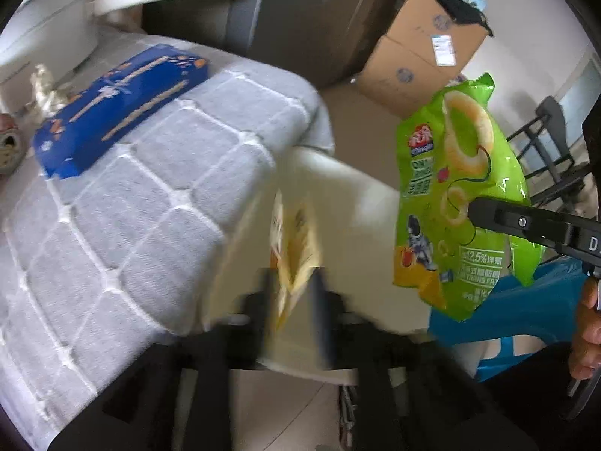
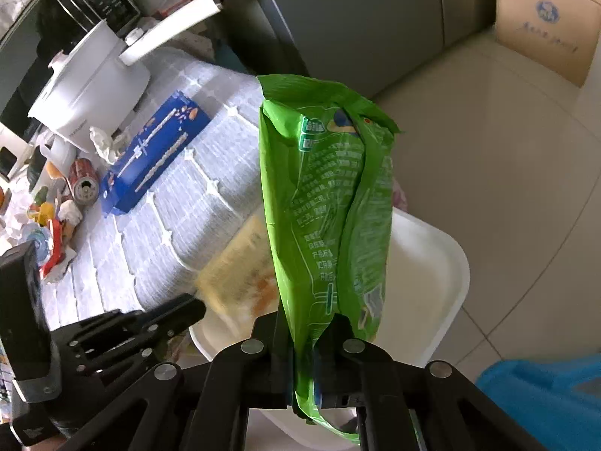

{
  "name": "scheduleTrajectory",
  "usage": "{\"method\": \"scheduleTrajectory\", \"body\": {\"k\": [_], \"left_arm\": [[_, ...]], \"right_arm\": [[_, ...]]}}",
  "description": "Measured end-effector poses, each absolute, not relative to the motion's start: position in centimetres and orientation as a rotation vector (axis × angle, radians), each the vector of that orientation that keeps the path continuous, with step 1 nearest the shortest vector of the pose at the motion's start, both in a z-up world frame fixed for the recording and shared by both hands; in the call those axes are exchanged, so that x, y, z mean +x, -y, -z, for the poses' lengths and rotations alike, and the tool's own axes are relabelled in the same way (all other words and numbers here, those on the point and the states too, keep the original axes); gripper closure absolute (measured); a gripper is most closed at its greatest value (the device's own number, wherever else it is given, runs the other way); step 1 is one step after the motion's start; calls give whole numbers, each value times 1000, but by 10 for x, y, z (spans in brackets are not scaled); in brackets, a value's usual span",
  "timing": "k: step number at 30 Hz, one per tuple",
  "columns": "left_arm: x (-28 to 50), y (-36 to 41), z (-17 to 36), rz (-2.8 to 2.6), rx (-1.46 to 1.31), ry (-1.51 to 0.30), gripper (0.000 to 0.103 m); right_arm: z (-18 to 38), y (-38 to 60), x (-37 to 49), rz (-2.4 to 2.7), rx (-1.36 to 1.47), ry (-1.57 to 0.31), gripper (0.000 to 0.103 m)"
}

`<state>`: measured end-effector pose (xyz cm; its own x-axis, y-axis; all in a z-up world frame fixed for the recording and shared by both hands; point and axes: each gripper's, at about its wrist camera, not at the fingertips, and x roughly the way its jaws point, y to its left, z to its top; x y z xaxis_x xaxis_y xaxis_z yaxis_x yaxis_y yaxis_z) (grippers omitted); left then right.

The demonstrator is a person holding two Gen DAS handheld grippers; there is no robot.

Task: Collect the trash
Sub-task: 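Carry the packet and green bag to the white bin and open both grippers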

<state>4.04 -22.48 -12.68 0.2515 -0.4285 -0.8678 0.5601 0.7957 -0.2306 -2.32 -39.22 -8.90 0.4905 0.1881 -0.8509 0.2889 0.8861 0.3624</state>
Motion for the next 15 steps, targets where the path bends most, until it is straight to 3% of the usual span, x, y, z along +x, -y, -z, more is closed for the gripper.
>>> {"method": "scheduleTrajectory", "body": {"k": [2, 4, 6, 11, 15], "left_arm": [[38, 217, 119, 651, 145, -1106, 19], [34, 209, 113, 647, 146, -1080, 18], [33, 201, 106, 638, 133, -1061, 9], [27, 174, 83, 624, 103, -1008, 0], [29, 148, 70, 598, 81, -991, 0]], "right_arm": [[94, 392, -21, 67, 501, -1087, 97], [99, 391, -19, 71, 500, -1115, 97], [104, 390, -17, 70, 502, -1137, 96], [108, 389, -10, 68, 524, -1153, 87], [102, 381, -4, 56, 513, -1131, 42]]}}
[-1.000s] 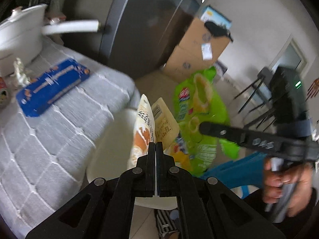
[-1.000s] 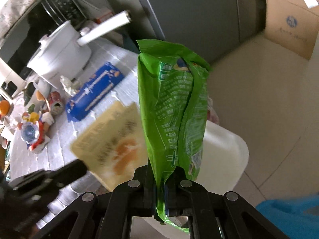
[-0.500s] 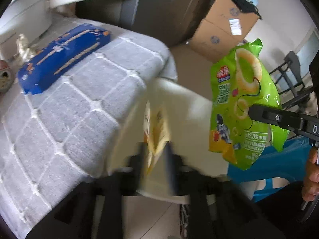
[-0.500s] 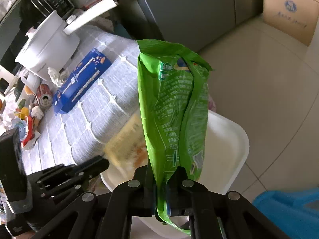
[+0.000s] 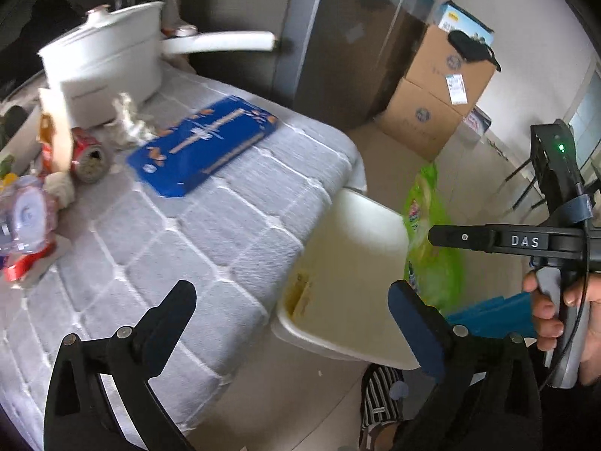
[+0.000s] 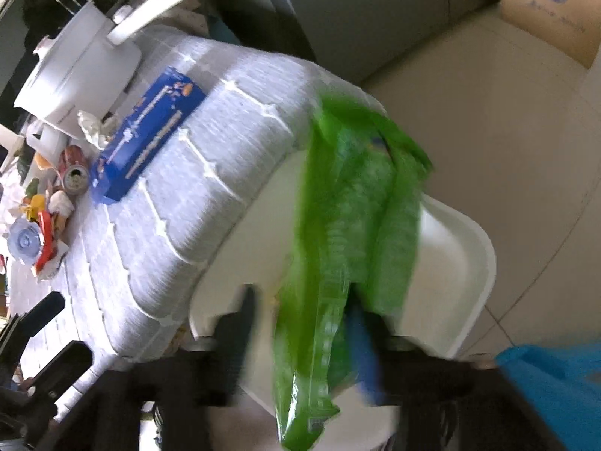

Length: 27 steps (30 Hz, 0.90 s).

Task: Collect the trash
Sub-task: 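Carry the packet and green bag to the white bin and open both grippers, then grasp the clear plastic bottle with the left gripper and lift it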

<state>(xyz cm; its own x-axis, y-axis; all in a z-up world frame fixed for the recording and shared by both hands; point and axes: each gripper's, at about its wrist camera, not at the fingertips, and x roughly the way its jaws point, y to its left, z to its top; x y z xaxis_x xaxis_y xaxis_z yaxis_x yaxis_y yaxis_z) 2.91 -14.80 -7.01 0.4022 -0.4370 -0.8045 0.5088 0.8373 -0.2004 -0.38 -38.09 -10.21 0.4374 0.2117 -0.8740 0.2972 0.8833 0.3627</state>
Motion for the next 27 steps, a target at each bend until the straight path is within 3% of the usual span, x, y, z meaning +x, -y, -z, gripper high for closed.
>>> {"method": "scheduleTrajectory", "body": {"k": [4, 10, 20, 27], "left_arm": [[32, 121, 57, 557, 60, -954, 0], [39, 73, 38, 465, 8, -915, 0], [69, -9, 36, 257, -25, -957, 0], [112, -72, 34, 89, -267, -1037, 0]], "right_arm": [[92, 368, 0, 51, 447, -1097, 31], [83, 350, 11, 52, 407, -1076, 23], [70, 295, 50, -16, 338, -1060, 20], [71, 270, 81, -64, 324, -1060, 19]]}}
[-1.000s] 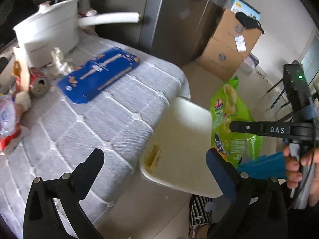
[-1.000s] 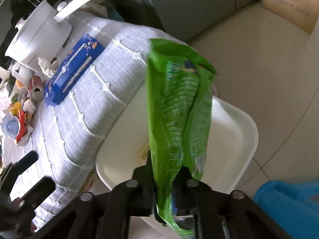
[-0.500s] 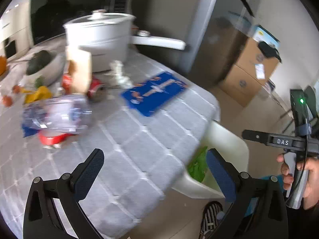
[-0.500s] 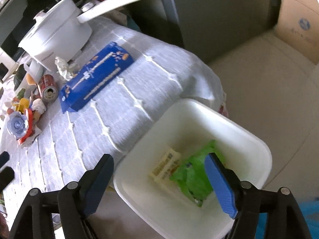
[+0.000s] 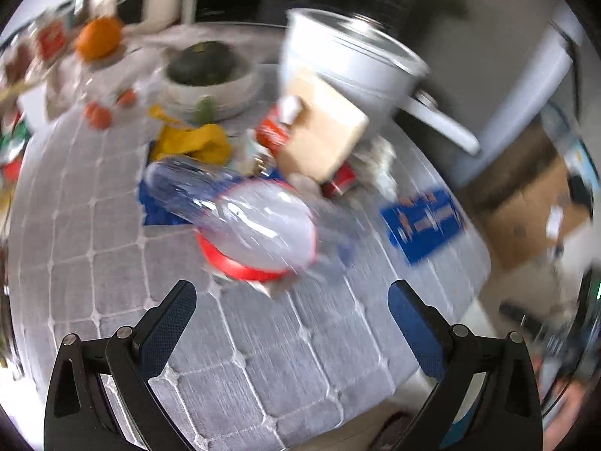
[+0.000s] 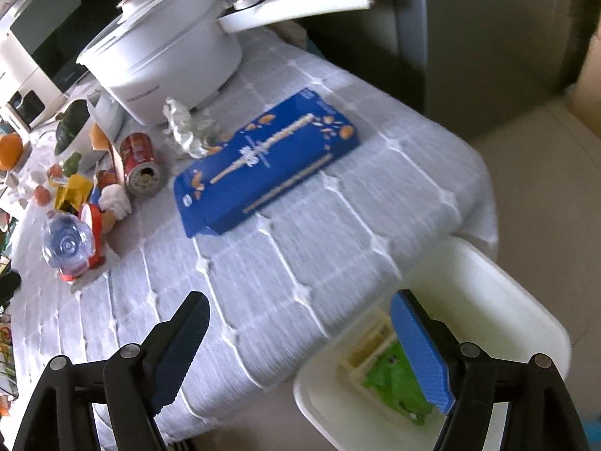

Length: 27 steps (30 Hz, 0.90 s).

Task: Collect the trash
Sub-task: 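Grasp the clear plastic bottle with the left gripper and lift it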

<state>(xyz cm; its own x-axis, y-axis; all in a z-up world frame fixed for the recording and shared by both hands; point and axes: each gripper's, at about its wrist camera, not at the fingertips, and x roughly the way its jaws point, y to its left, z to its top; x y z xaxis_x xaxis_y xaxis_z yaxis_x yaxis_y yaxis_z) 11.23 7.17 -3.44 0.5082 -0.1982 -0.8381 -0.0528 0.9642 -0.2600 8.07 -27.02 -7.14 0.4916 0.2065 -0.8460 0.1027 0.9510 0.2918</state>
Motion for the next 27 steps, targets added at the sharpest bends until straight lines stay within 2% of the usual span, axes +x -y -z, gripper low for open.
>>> {"method": "scheduleTrajectory", "body": {"k": [5, 10, 17, 19, 23, 27], "left_arm": [[155, -80, 28, -57, -359, -1079, 0], [187, -68, 53, -169, -356, -1149, 0], [189, -73, 80, -227, -324, -1195, 1], [182, -78, 85, -197, -328, -1213, 5], [163, -96, 93, -106, -384, -1227, 25], [146, -117, 95, -45, -393, -1182, 28]], "right_arm": [[77, 263, 96, -86, 341, -1070, 19], [84, 262, 105, -71, 345, -1077, 19], [84, 269, 104, -62, 352, -1075, 19], [82, 269, 103, -59, 344, -1070, 19], [83, 270, 100, -58, 338, -1076, 19], [83, 268, 98, -58, 331, -1076, 19]]}}
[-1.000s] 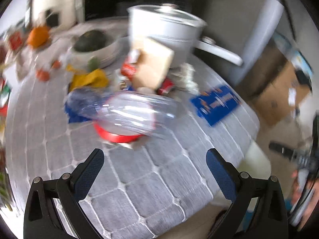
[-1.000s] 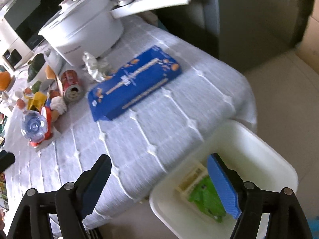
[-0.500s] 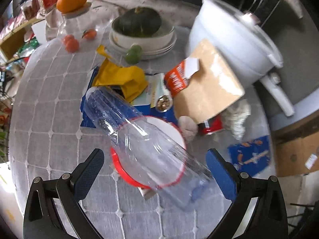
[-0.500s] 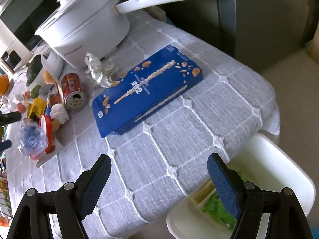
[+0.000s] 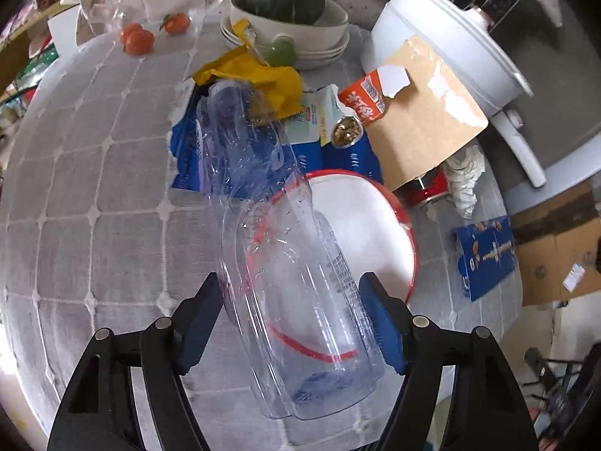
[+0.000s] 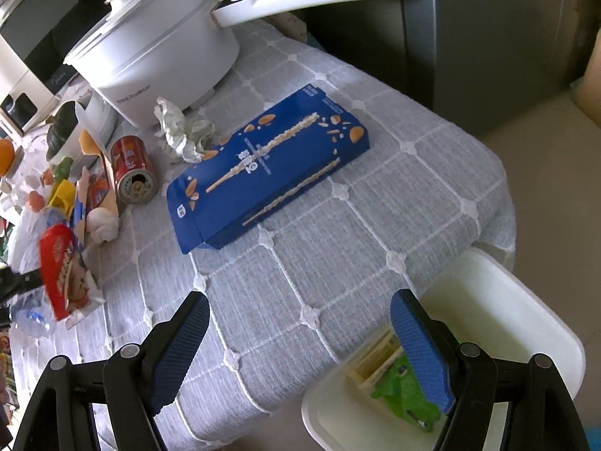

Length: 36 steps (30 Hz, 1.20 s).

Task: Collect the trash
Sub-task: 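Grasp the clear plastic bottle with the left gripper and lift it, then grasp the brown paper bag with the right gripper while the left holds the bottle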

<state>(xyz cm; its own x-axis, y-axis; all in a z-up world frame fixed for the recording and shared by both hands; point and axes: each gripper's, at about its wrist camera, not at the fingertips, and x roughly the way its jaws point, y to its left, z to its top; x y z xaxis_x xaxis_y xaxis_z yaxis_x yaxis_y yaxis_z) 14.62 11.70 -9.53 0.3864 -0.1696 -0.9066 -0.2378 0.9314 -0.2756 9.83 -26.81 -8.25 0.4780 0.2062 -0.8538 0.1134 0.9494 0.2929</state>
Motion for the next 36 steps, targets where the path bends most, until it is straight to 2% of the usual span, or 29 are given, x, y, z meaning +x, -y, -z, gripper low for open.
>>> {"method": "scheduleTrajectory", "body": {"k": [6, 10, 13, 17, 19, 27, 36], "left_arm": [[118, -130, 87, 70, -437, -1047, 31], [105, -119, 56, 156, -379, -947, 33], [92, -113, 33, 190, -297, -862, 40], [84, -126, 22, 237, -325, -827, 40], [84, -131, 23, 243, -314, -849, 40], [98, -127, 65, 328, -182, -1137, 39], [129, -105, 79, 334, -10, -1227, 32]], "right_arm": [[92, 262, 100, -57, 312, -1105, 19], [97, 260, 104, -51, 305, -1125, 19], [98, 256, 109, -49, 289, -1128, 19], [92, 241, 122, -67, 288, -1111, 19], [86, 228, 129, -97, 286, -1089, 19], [80, 168, 157, -217, 230, -1063, 19], [89, 157, 165, -236, 202, -1079, 19]]}}
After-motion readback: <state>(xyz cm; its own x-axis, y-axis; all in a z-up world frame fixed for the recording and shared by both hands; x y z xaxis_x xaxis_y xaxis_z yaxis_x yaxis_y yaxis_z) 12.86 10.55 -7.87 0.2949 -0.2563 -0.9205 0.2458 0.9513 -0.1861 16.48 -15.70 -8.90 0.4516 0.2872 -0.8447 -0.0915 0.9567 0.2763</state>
